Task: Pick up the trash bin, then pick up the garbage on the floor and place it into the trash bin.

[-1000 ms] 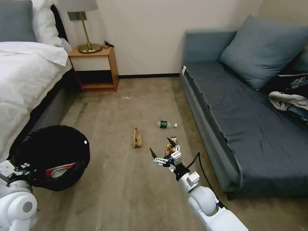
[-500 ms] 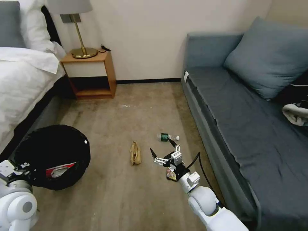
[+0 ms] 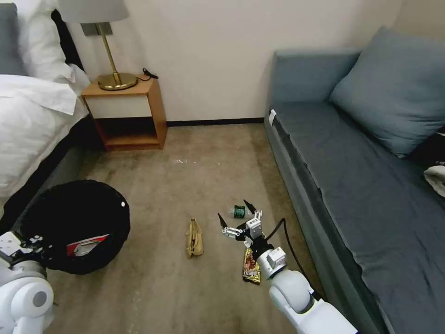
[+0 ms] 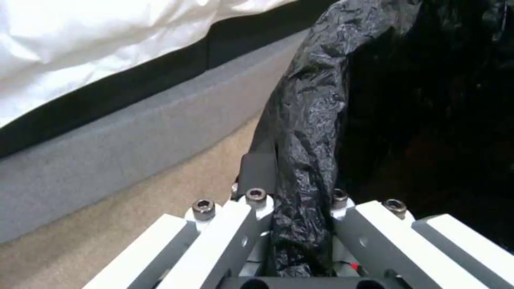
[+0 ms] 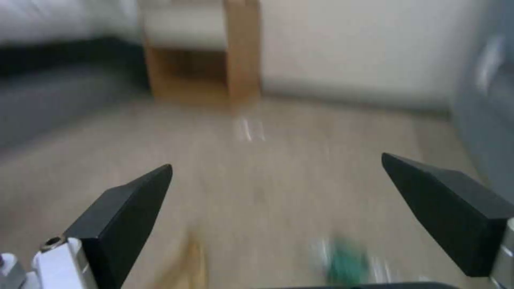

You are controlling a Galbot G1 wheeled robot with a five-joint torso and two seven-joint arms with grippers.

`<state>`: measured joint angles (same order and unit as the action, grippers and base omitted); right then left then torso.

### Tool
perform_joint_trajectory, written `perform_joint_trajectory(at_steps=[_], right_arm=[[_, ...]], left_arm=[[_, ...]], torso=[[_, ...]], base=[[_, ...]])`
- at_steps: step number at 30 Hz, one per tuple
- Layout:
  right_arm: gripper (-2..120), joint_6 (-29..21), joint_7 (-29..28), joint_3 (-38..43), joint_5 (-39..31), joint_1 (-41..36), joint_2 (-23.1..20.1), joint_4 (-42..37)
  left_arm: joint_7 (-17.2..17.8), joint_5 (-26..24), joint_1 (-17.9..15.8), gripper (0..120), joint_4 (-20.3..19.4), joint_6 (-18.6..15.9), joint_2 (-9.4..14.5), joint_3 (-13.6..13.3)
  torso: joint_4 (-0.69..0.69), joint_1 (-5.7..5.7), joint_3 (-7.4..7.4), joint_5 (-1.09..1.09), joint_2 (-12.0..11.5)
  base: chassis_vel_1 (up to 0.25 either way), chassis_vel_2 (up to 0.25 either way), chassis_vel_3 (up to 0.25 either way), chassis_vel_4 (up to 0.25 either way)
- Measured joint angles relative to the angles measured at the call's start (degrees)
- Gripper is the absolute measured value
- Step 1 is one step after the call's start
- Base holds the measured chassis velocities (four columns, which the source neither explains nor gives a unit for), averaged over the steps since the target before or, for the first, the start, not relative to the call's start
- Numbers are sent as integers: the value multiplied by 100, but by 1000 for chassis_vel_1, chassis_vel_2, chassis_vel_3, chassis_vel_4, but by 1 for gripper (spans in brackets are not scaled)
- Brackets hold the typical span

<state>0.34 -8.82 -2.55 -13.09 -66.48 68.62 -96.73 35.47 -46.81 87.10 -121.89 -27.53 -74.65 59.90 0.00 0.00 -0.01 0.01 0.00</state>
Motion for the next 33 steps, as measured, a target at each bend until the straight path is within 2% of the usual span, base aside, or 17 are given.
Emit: perform_joint_trajectory(at_steps=[1, 3, 4, 5, 7, 9, 10, 11, 13, 15, 18, 22, 23, 28, 33], right_arm=[[100, 0, 0, 0, 0, 0, 0, 0], [100, -1639, -328, -96, -650, 182, -81, -225], [100, -2055, -393, -124, -848, 251, -101, -242], [100, -2055, -393, -124, -848, 251, -101, -242], [100, -3187, -729, -263, -1512, 545, -115, -54], [100, -3326, -780, -275, -1610, 594, -104, 5], [100, -3835, -859, -267, -1921, 764, -35, 264], [100, -4095, -855, -218, -2046, 869, 43, 498], [100, -4248, -826, -99, -2063, 1024, 193, 976], [100, -4252, -815, -74, -2056, 1044, 215, 1060], [100, -4228, -565, 168, -2071, 1169, 362, 1654], [100, -4239, -263, 377, -2307, 1240, 463, 1948], [100, -4230, 82, 582, -2215, 1348, 610, 2324], [99, -4118, 254, 673, -1966, 1475, 741, 2719], [85, -4003, 327, 675, -1699, 1488, 797, 2873]], left_arm=[[0, 0, 0, 4, 0, 0, 0, 0], [0, -5, 15, 4, -23, 1, 3, 2], [0, -6, 16, 4, -30, 1, 3, 2], [0, -6, 16, 4, -30, 1, 3, 2], [0, -7, 17, 4, -49, 1, 0, 3], [0, -8, 17, 4, -54, 1, -2, 3], [0, -7, 17, 4, -76, 2, -15, 3], [0, -6, 24, 4, -101, 1, -26, 2], [0, -5, 50, 4, -133, 2, -30, 3], [-1, -6, 54, 4, -136, 2, -28, 4], [0, -30, 94, 4, -148, 2, 6, 21], [0, -29, 104, 4, -156, 2, 10, 20], [-1, -3, 106, 4, -158, 2, 5, -10], [0, 16, 110, 4, -184, 2, 3, -31], [0, 18, 106, 4, -200, 0, 20, -24]], torso=[[0, 0, 0, 0, 0], [0, 0, 0, 0, 0], [1, 0, 0, 0, 0], [1, 0, 0, 0, 0], [0, 0, 0, -1, 0], [0, 0, 0, -1, 0], [0, 0, 1, -1, 0], [0, 0, 1, -1, 0], [0, 0, 0, 0, 0], [1, 0, 1, 0, 0], [0, 0, 1, -1, 0], [0, 0, 1, -1, 0], [0, 0, 1, -1, 0], [0, 0, 1, 0, 0], [0, 0, 1, 0, 0]], base=[[0, 0, 0, 0], [0, 0, 0, 0], [0, 0, 0, 0], [0, 0, 0, 0], [0, 0, 0, 0], [0, 0, 0, 0], [0, 0, 0, 0], [0, 0, 0, 0], [0, 0, 0, 0], [0, 0, 0, 0], [0, 0, 0, 0], [0, 0, 0, 0], [0, 0, 0, 0], [0, 0, 0, 0], [0, 0, 0, 0]])
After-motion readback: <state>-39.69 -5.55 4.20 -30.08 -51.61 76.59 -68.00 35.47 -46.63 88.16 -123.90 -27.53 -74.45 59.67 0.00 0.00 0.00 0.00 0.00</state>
